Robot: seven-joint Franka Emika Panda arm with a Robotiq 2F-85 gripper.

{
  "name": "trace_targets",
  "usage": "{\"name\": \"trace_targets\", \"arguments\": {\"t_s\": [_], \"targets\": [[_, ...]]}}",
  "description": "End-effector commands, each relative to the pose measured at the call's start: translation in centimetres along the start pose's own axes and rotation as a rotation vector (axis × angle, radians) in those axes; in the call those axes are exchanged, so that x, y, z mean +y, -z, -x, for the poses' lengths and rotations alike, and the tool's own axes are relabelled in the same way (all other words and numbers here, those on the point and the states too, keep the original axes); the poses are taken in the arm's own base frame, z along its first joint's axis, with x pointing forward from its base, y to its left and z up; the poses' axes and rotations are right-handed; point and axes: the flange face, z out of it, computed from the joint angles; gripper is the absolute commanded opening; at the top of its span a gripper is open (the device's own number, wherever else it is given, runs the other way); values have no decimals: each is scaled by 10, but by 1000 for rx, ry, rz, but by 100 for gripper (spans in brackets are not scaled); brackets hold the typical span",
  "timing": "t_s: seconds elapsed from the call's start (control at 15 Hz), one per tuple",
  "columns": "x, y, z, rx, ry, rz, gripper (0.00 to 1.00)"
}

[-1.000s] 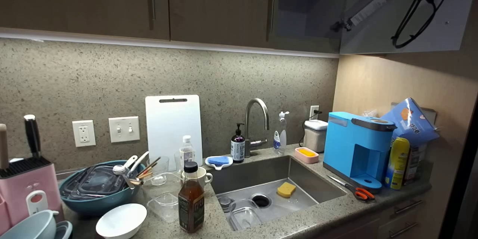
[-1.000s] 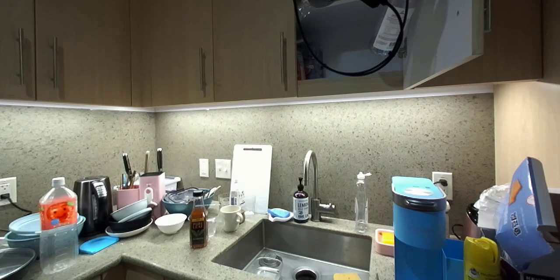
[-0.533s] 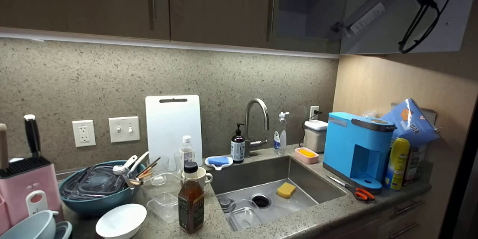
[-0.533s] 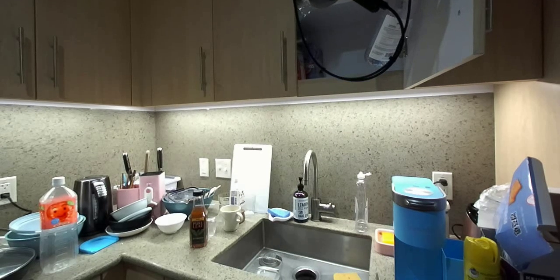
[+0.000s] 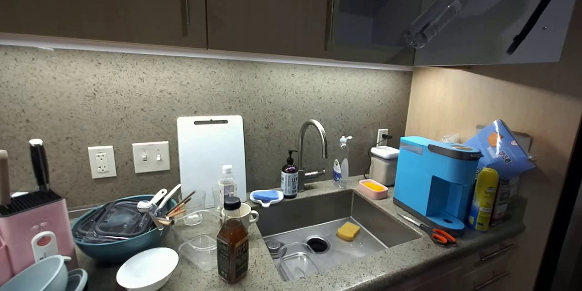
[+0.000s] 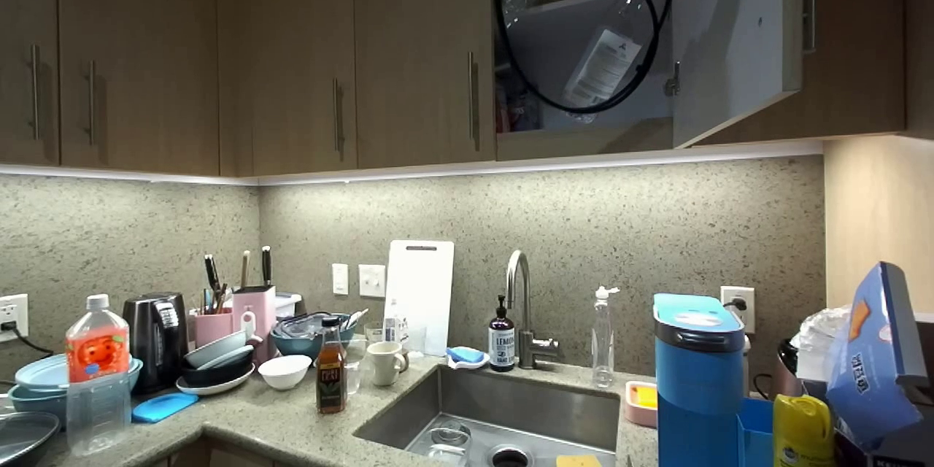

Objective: Pick the bottle and put it in the top cabinet

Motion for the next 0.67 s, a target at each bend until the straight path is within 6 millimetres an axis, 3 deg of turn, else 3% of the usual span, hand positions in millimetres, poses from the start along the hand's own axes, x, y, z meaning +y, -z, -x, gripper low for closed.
{"name": "trace_targets", "arguments": {"t_s": [0.0,0.27,0.33,0.47,0.53,0.6], "targets": [[-29,13,-7,164,5,-86,11],[-54,20,-6,382,3,-177,11],[-50,-18,27,429,2,-171,11],[-52,-35,45,511,-13,-220,11],[-64,-30,8,507,19,-227,11],[-64,-45,18,519,42,-234,11]]}}
